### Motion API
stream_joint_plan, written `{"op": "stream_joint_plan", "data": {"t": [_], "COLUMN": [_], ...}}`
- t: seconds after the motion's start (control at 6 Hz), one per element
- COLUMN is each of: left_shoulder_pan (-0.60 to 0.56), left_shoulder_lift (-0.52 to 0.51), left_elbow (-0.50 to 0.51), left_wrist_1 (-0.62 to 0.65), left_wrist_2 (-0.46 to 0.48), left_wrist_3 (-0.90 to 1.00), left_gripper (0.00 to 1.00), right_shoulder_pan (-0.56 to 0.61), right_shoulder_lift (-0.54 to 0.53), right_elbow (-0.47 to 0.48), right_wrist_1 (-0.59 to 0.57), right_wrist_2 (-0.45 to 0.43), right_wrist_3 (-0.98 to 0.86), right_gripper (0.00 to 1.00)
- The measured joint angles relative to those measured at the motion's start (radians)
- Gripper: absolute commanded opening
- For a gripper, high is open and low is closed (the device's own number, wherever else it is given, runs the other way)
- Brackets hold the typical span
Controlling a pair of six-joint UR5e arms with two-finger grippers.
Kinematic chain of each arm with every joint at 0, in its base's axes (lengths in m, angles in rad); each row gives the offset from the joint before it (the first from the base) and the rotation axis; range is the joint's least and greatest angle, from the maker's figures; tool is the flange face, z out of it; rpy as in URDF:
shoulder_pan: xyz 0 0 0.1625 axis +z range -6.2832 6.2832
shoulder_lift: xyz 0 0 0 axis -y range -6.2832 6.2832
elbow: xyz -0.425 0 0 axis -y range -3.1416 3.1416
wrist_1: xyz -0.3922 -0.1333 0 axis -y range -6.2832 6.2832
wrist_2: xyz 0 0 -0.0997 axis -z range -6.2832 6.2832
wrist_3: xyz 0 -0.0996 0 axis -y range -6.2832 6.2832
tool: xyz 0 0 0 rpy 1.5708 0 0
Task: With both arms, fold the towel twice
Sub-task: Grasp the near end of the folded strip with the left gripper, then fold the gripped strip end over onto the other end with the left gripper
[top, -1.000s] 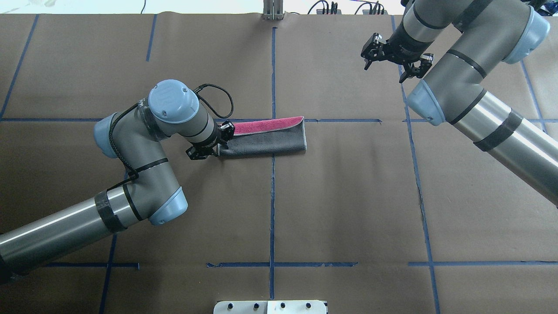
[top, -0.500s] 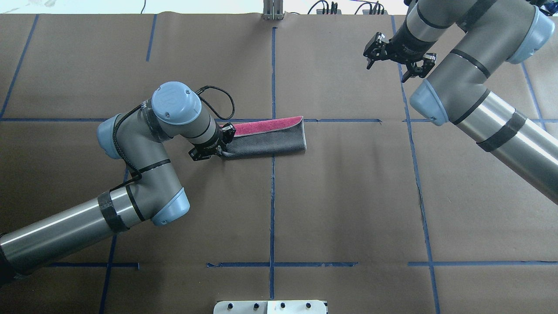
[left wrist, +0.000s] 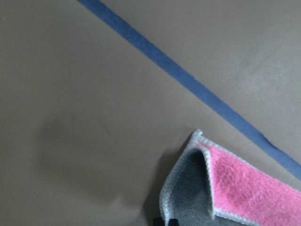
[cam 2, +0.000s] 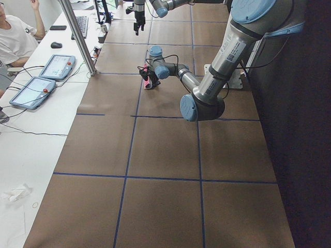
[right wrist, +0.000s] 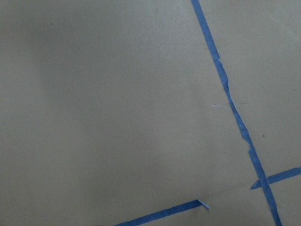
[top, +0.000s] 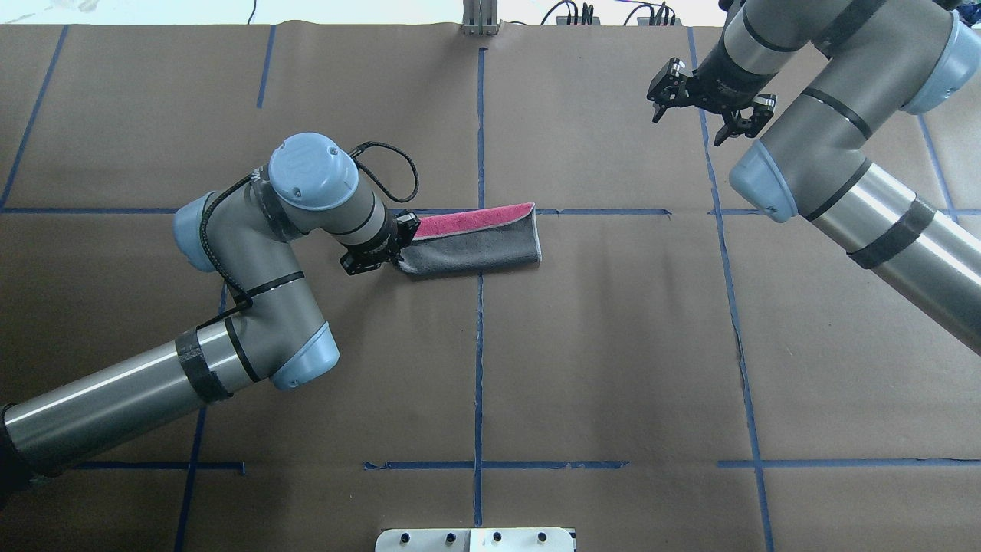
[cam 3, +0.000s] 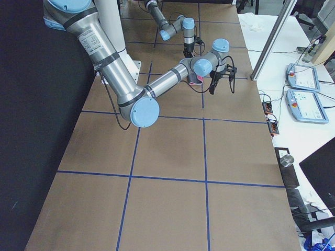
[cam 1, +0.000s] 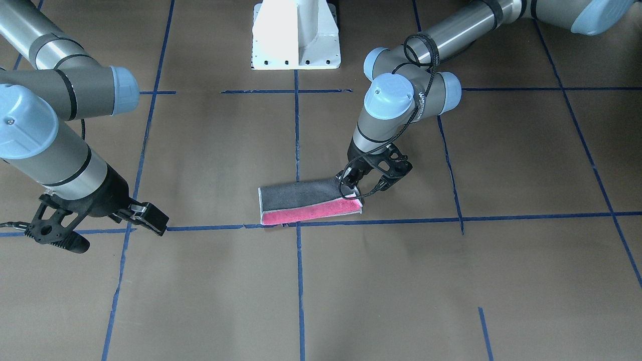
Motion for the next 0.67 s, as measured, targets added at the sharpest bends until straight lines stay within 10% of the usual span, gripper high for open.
{"op": "stream_joint_plan", "data": {"t": [0.67], "left_shoulder_pan": [-0.054], "left_shoulder_lift": [-0.147], "left_elbow": [0.012], "left_wrist_1": [0.097], "left_wrist_2": [-0.065], "left_wrist_3": [0.008], "left_gripper": [0.00], "right_shoulder_pan": [0.098], "right_shoulder_lift": [-0.126], "right_elbow": [0.073], "right_wrist_1": [-0.001], "right_wrist_2": [0.106], "right_wrist_3": [-0.157], "right_gripper": [1.00]}}
